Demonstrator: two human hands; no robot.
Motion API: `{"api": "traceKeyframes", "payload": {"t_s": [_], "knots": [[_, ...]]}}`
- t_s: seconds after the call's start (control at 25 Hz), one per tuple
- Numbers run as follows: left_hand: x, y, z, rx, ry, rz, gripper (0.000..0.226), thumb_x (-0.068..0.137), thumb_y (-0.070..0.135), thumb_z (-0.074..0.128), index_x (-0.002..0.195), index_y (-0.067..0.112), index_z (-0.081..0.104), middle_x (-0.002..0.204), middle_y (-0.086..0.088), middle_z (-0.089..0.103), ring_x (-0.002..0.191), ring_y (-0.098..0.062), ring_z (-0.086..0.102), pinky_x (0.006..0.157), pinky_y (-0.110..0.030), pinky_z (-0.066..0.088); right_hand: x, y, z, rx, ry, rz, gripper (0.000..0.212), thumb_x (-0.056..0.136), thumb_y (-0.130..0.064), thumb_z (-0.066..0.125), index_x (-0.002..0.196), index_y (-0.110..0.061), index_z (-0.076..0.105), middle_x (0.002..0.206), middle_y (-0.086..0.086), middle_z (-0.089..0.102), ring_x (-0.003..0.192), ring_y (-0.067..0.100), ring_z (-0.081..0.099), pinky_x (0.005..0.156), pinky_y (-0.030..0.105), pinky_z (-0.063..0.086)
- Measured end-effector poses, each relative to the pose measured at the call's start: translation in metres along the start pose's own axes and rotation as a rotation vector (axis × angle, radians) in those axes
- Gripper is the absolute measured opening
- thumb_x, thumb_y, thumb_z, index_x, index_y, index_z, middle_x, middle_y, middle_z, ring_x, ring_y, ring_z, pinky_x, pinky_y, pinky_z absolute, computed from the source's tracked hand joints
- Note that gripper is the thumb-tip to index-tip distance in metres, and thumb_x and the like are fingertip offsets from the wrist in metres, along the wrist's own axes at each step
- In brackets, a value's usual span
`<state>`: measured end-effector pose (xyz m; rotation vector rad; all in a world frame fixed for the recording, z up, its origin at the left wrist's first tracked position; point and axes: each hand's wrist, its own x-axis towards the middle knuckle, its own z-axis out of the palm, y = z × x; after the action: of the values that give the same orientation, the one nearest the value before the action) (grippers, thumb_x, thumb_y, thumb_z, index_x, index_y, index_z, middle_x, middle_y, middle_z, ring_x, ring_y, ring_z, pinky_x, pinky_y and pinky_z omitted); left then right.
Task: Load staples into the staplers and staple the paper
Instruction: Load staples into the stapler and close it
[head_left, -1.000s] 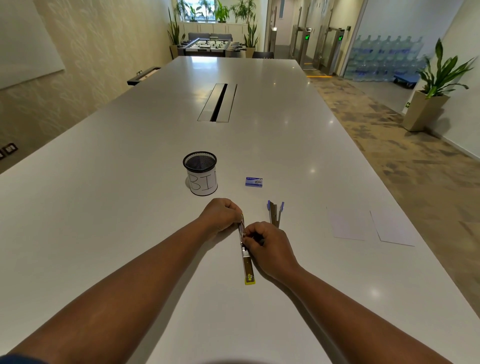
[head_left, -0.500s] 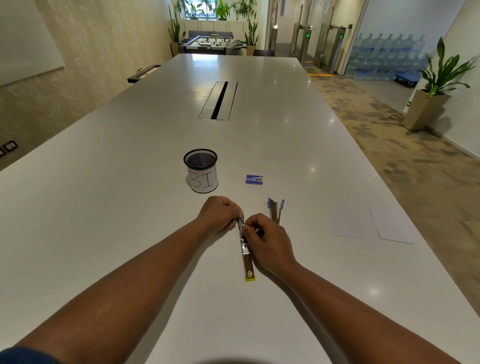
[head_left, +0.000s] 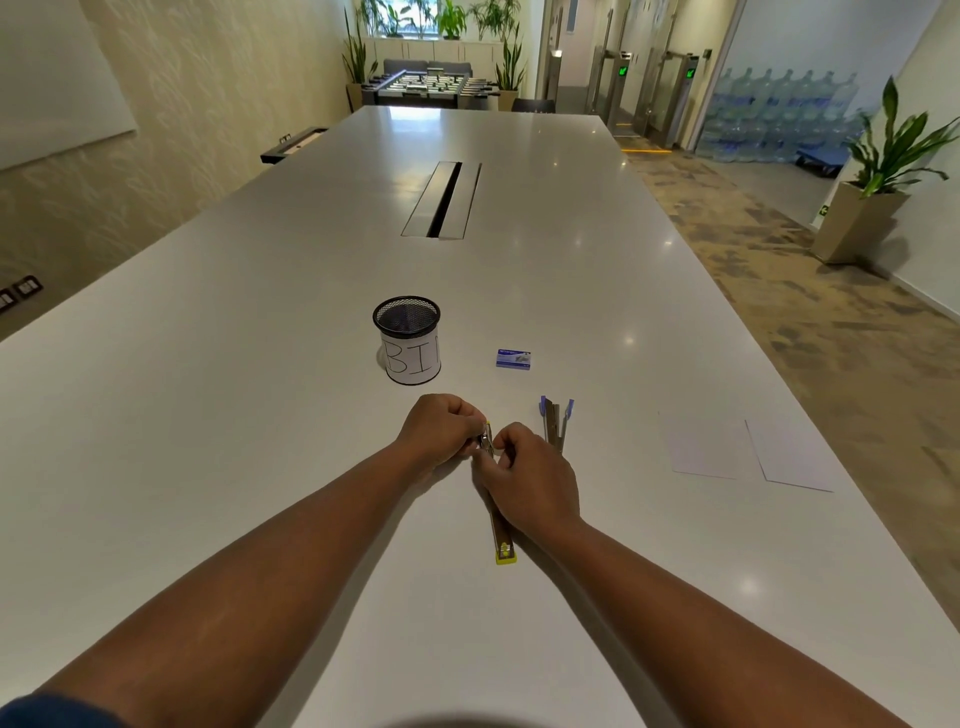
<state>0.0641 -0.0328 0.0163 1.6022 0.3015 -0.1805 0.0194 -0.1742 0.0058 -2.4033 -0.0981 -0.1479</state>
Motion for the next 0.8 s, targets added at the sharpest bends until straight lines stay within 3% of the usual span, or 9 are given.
{"api": "traceKeyframes", "payload": {"t_s": [0.16,0.32,0.44,0.56,0.68,0.8], "knots": [[-0.003,-0.004,-0.001,0.091,0.047,0.091,0.008,0.085,0.0,0.066,0.089,0.003,0.072,0.076,-0.013,0.069,0.061,-0.017,0.062,0.06,-0.026,0.051,0.002,0.001,-0.003,-0.123,-0.08,-0.005,0.029,0.076,-0.051,0.066,0.075,-0.025,0.052,0.064,-0.007,0.056,0.059,0.01,0.055,0.057,0.031,0.048],[-0.007,-0.011,-0.002,0.3,0.111,0.184,0.025,0.086,0.018,0.074,0.11,0.016,0.068,0.097,0.001,0.07,0.088,-0.011,0.066,0.071,-0.017,0.048,0.001,0.001,-0.005,-0.141,-0.068,0.001,0.027,0.074,-0.043,0.064,0.068,-0.02,0.052,0.061,-0.004,0.057,0.058,0.017,0.057,0.058,0.036,0.053],[-0.012,-0.013,0.003,0.316,0.15,0.211,0.038,0.087,0.025,0.076,0.121,0.015,0.065,0.11,0.002,0.066,0.102,-0.014,0.063,0.088,-0.027,0.051,-0.002,0.003,-0.006,-0.02,0.024,0.019,0.03,0.078,-0.041,0.063,0.067,-0.014,0.057,0.057,0.0,0.059,0.057,0.021,0.06,0.061,0.041,0.057],[-0.015,-0.01,0.013,0.147,0.094,0.16,0.022,0.088,0.02,0.075,0.106,0.01,0.07,0.096,-0.005,0.073,0.086,-0.016,0.069,0.076,-0.029,0.056,-0.003,0.006,-0.006,0.069,0.085,0.012,0.034,0.082,-0.043,0.065,0.067,-0.014,0.058,0.056,-0.001,0.059,0.056,0.019,0.06,0.061,0.04,0.056],[-0.018,-0.005,0.018,-0.148,-0.064,0.027,0.02,0.087,0.001,0.07,0.105,-0.006,0.066,0.079,-0.017,0.065,0.065,-0.022,0.063,0.06,-0.031,0.053,-0.004,0.009,-0.008,0.168,0.09,0.005,0.028,0.084,-0.037,0.07,0.07,-0.015,0.059,0.056,-0.003,0.06,0.055,0.018,0.06,0.065,0.04,0.057],[-0.015,-0.003,0.013,-0.175,-0.042,0.012,0.017,0.092,-0.002,0.064,0.106,-0.01,0.062,0.075,-0.019,0.059,0.05,-0.019,0.052,0.046,-0.028,0.045,-0.007,0.01,-0.013,0.31,0.006,0.014,0.026,0.086,-0.034,0.074,0.078,-0.014,0.058,0.052,-0.006,0.059,0.049,0.008,0.054,0.061,0.035,0.053]]}}
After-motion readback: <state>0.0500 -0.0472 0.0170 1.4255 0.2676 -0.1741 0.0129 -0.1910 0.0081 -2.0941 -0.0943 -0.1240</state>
